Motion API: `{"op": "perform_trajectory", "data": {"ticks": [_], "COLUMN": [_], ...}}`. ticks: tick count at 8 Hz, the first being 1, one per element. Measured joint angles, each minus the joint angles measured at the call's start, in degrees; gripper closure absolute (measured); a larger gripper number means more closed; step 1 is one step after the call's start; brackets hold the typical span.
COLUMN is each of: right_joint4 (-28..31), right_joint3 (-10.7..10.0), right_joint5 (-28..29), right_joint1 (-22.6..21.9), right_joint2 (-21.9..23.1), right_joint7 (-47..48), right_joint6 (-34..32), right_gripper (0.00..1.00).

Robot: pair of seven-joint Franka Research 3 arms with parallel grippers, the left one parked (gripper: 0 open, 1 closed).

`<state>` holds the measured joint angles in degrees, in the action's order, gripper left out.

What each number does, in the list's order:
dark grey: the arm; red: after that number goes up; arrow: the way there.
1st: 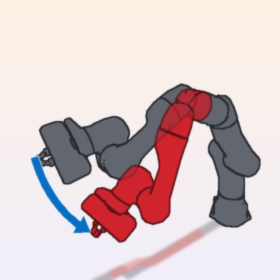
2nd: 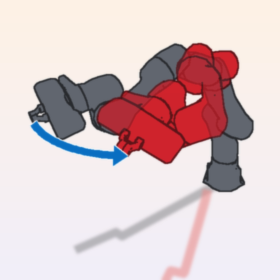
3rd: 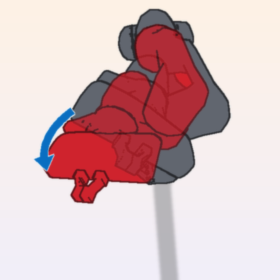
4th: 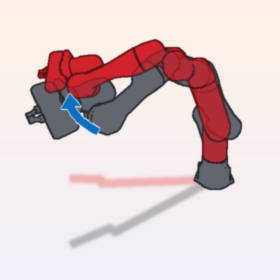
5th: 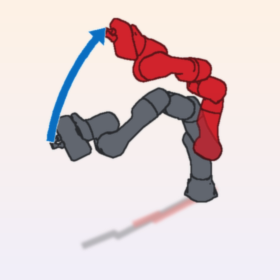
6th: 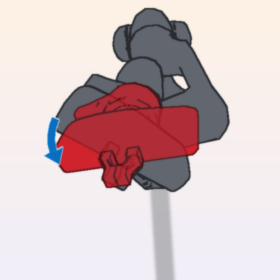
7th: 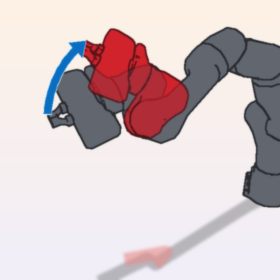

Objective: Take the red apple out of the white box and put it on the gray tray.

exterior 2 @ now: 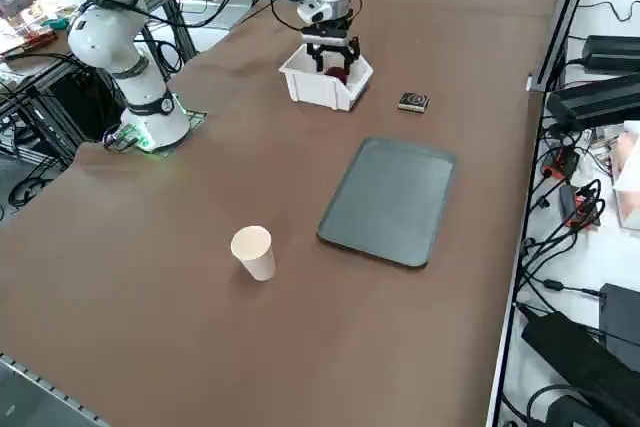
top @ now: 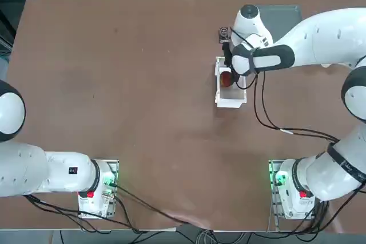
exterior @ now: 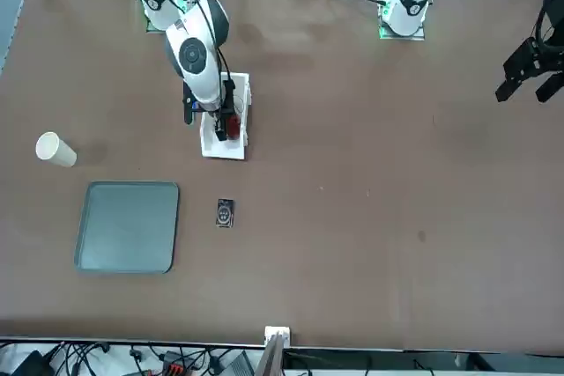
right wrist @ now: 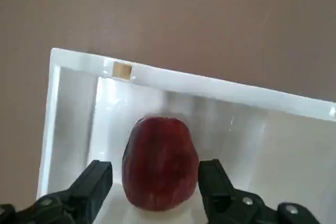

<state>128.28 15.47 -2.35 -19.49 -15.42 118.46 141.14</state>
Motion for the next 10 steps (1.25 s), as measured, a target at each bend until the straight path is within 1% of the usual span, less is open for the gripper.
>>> {"op": "perform_trajectory", "data": {"ticks": [3, 10], "right_joint4": [1.51, 1.63], "right_joint3": [-0.02, -0.02], "right_joint5": [0.0, 0.0], "right_joint1": [0.61, 0.67], "right_joint2": [-0.33, -1.78], "right_joint7": [-0.06, -0.07], "right_joint6": [2.11, 2.55], "right_gripper": [0.0, 0.0]}}
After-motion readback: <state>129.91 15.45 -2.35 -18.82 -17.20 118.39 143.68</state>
